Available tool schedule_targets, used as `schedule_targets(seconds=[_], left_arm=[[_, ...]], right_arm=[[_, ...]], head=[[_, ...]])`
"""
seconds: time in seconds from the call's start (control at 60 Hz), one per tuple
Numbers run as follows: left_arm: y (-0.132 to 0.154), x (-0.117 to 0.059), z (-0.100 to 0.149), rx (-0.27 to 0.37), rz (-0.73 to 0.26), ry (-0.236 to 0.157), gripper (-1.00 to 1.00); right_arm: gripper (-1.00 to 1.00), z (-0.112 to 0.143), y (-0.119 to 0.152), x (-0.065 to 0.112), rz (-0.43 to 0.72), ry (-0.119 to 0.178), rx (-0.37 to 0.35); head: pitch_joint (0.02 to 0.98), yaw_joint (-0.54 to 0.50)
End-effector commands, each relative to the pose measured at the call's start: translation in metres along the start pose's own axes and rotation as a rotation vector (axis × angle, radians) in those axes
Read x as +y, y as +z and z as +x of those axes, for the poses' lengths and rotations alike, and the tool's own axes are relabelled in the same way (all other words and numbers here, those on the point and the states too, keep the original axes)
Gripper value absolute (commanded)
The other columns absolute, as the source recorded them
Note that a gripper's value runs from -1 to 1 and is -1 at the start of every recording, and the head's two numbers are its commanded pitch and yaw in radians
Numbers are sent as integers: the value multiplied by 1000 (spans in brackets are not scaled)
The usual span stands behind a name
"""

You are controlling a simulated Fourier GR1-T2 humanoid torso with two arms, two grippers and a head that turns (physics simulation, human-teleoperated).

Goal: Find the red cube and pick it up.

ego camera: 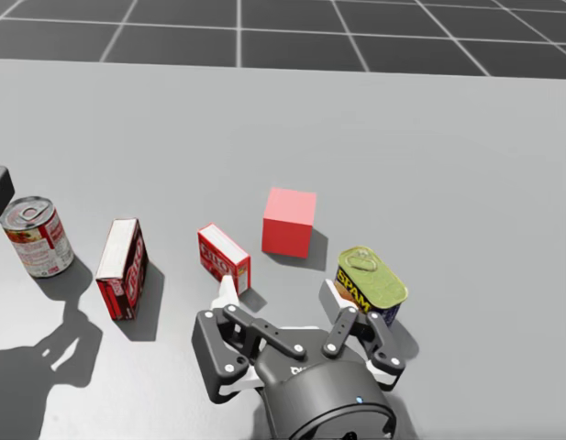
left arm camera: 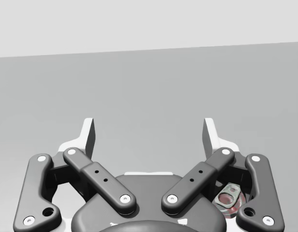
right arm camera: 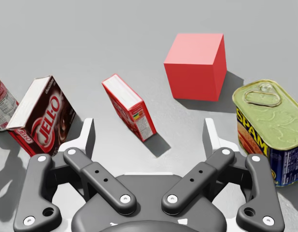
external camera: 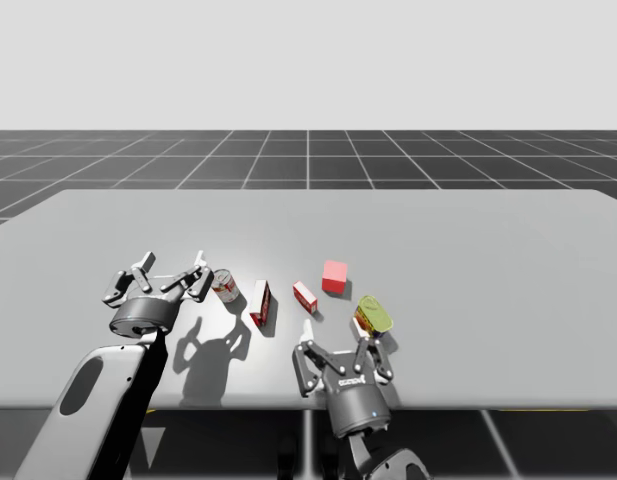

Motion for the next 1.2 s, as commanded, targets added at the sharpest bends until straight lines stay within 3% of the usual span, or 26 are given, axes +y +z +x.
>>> schedule_targets(seconds=[0.017, 0.267, 0.467, 0.8, 1.2], left_arm=[[0, 0, 0, 0, 0, 1, -1000], [1, 1, 1, -1, 0, 3, -1000], [1, 1, 1, -1, 0, 4, -1000], [0, 1, 1, -2, -1, 5, -1000], [1, 2, 2, -4, 2, 7, -1000]], right_arm=[[-1000, -16, -17, -6, -51, 29, 26], [-1000, -25, -37, -12, -95, 85, 36], [-1000, -22, -54, -17, -144, 148, 28], [-1000, -21, -75, -19, -158, 189, 52], [-1000, -16, -103, -15, -156, 205, 80]], head=[[766, -99], [769, -95], [770, -92], [772, -93], [776, -94]])
